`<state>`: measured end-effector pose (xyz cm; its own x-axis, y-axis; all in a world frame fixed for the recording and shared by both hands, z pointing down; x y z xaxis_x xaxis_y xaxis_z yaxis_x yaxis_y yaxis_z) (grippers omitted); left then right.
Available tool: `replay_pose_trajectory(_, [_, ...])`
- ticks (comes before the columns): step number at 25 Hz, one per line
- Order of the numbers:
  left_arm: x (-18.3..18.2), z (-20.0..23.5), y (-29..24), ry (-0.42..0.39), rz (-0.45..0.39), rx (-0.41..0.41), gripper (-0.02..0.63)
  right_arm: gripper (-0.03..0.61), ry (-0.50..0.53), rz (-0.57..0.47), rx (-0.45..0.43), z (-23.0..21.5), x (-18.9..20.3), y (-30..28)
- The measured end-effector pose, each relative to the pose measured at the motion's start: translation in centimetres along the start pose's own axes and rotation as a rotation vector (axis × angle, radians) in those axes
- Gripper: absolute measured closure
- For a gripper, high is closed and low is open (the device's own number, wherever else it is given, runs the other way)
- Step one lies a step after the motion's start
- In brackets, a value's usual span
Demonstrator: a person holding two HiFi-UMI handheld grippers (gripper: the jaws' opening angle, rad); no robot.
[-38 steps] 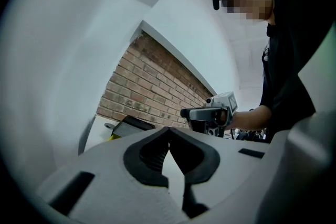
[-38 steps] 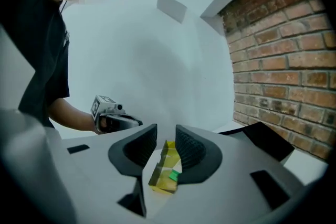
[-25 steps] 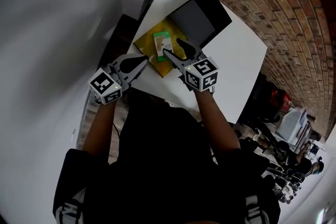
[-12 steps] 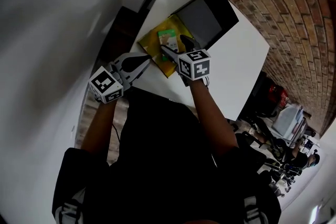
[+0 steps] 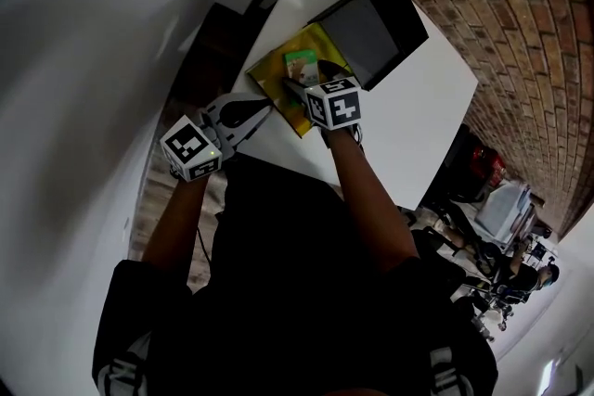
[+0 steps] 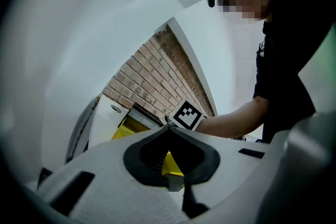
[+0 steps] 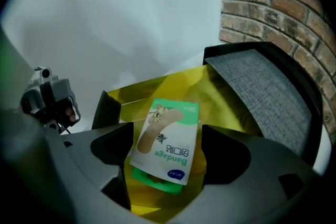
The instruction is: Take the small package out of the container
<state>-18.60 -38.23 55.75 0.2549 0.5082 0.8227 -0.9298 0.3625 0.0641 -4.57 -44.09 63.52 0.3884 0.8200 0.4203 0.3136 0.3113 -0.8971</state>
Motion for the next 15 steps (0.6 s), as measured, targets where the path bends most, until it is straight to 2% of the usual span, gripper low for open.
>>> replay_pose_trajectory(9, [0.57, 0.61, 0.26, 0.016, -0.003, 0.002, 0.6, 0.198, 0.036, 0.022, 0.034, 0.13, 0.09, -0.65])
replay_pose_trajectory(15, [0.24, 0.7, -0.03, 0.017, -0.008, 0.001, 0.6, 0.218, 0.04, 0.023, 0.024, -0.03, -0.09, -0.53])
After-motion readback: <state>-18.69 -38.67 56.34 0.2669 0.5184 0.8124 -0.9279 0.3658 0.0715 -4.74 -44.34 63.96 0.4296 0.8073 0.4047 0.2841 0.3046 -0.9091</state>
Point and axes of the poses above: the fingertips, and each gripper's own axes: y backward along the fingers, z to its left, x out of its underside, the point moved 4 cm from there along y, backward along the fingers
